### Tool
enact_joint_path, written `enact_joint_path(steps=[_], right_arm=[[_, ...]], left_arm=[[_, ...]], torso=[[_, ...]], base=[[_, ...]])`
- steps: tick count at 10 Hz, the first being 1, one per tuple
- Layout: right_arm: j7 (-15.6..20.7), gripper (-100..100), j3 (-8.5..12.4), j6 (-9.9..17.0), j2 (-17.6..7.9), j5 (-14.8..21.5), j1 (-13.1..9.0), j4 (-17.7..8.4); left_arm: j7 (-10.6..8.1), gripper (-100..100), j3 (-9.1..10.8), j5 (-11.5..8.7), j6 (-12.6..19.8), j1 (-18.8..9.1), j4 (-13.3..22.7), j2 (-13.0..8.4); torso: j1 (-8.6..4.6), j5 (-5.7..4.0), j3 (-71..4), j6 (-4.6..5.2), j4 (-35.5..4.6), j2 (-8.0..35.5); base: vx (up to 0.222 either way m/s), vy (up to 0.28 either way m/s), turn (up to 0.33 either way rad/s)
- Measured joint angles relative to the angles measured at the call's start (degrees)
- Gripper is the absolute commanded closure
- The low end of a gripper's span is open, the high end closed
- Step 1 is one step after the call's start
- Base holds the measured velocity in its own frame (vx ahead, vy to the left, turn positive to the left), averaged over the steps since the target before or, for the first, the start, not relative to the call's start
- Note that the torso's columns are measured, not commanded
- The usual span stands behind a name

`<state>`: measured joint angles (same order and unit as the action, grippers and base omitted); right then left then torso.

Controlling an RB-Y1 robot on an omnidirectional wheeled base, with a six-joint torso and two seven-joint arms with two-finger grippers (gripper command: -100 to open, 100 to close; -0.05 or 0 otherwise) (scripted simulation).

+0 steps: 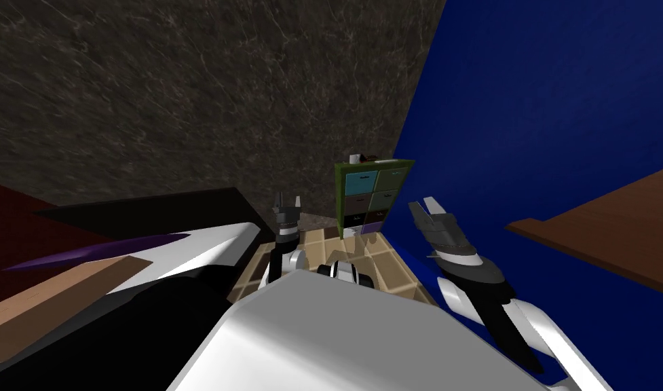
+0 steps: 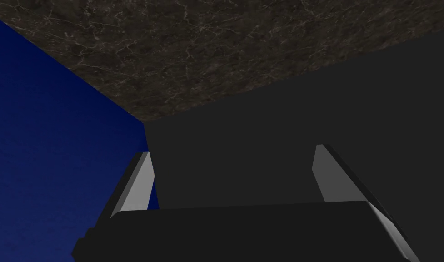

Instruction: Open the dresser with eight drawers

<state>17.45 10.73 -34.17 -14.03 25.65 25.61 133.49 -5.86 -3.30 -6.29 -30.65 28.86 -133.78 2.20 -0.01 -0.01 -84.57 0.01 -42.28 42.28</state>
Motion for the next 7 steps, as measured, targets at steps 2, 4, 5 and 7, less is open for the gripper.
enact_joint_path(steps=[2,4,5,7], right_arm=[[2.30,-100,0.86,0.10,-0.65,2.78,-0.07,-0.13],[4.48,-100,1.68,0.59,-1.50,5.63,-0.36,-0.01],[5.37,-100,2.12,0.67,-1.81,6.69,-0.47,-0.14],[7.66,-100,2.95,0.87,-2.53,9.45,-0.79,-0.39]], left_arm=[[0.00,0,0.00,0.00,0.00,0.00,0.00,0.00],[0.00,0,0.00,0.00,0.00,0.00,0.00,0.00],[0.00,0,0.00,0.00,0.00,-0.01,0.00,0.00],[0.00,0,0.00,0.00,0.00,-0.01,0.00,0.00]], torso=[[0.08,0.02,-0.02,0.00,0.01,-0.04],[-0.01,0.00,-0.01,0.00,0.00,-0.01],[-0.07,-0.02,0.02,-0.01,-0.01,0.04],[-0.01,0.00,0.02,-0.01,-0.01,0.04]], base=[[0.079,0.080,-0.058],[0.075,0.062,-0.060],[0.070,0.075,-0.073],[0.075,0.067,-0.047]])
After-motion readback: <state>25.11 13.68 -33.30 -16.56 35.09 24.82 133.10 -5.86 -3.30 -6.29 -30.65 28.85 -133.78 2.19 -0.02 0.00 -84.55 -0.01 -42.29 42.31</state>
